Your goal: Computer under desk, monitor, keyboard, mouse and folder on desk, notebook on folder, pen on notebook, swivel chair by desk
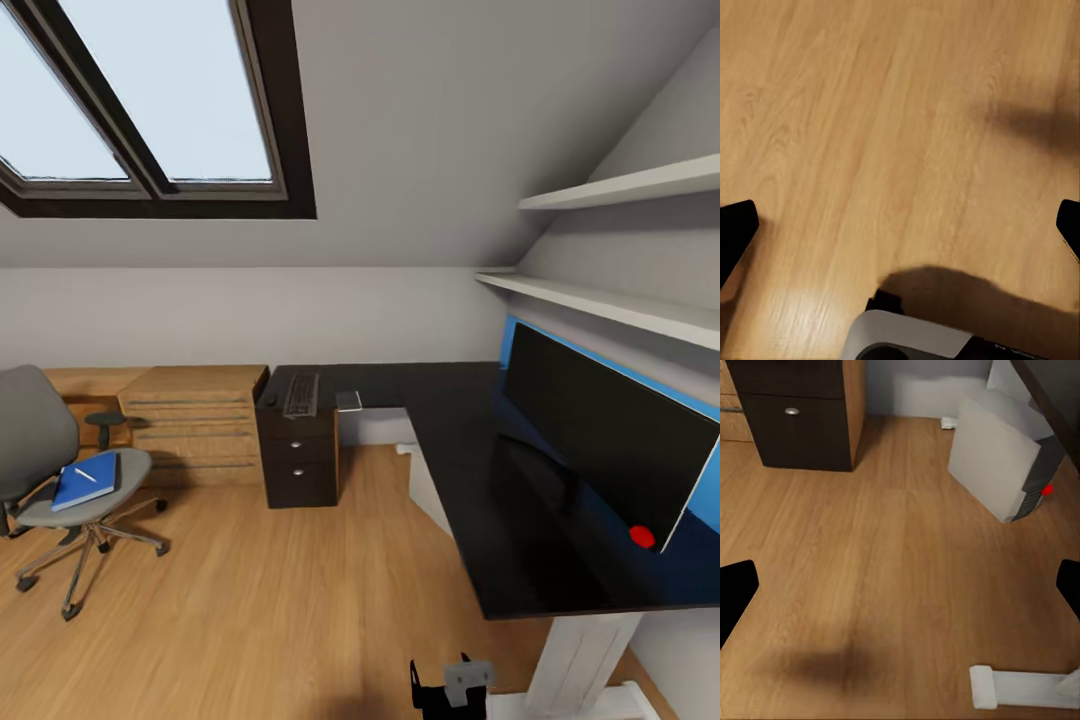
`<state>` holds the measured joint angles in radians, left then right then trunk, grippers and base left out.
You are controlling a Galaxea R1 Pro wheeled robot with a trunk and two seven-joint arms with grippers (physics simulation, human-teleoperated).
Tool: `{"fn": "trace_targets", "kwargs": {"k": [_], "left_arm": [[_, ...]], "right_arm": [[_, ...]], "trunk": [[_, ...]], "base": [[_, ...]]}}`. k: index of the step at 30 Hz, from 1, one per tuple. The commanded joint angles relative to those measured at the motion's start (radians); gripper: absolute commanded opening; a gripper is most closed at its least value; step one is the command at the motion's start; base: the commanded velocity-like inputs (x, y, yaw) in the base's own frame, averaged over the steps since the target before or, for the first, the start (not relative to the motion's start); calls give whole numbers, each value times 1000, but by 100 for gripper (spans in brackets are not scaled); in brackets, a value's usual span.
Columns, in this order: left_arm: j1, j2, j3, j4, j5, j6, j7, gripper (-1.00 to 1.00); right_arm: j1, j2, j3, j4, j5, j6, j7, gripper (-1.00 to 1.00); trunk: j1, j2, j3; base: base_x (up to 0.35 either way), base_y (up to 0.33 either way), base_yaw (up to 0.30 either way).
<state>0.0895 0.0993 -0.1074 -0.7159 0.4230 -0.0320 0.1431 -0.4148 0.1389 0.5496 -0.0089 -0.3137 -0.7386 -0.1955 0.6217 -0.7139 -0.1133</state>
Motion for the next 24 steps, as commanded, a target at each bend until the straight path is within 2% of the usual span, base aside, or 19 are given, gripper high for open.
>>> {"fn": "trace_targets", "kwargs": {"k": [1,9,24], "left_arm": [[-1,1,-5,-1,12,-4,8,100],[-2,-3,9,1,17,-51,4,100],[-2,-4,9,2,16,-60,9,100]], "right_arm": [[-1,1,9,1,-4,-3,-6,100],[1,-1,8,1,-4,-4,-7,100],[1,-1,7,1,-2,-5,-8,100]], "trunk": [[1,-1,-1],[1,-1,-1],[1,-1,-1]], "base": [[247,221,0],[67,61,0],[240,199,0]]}}
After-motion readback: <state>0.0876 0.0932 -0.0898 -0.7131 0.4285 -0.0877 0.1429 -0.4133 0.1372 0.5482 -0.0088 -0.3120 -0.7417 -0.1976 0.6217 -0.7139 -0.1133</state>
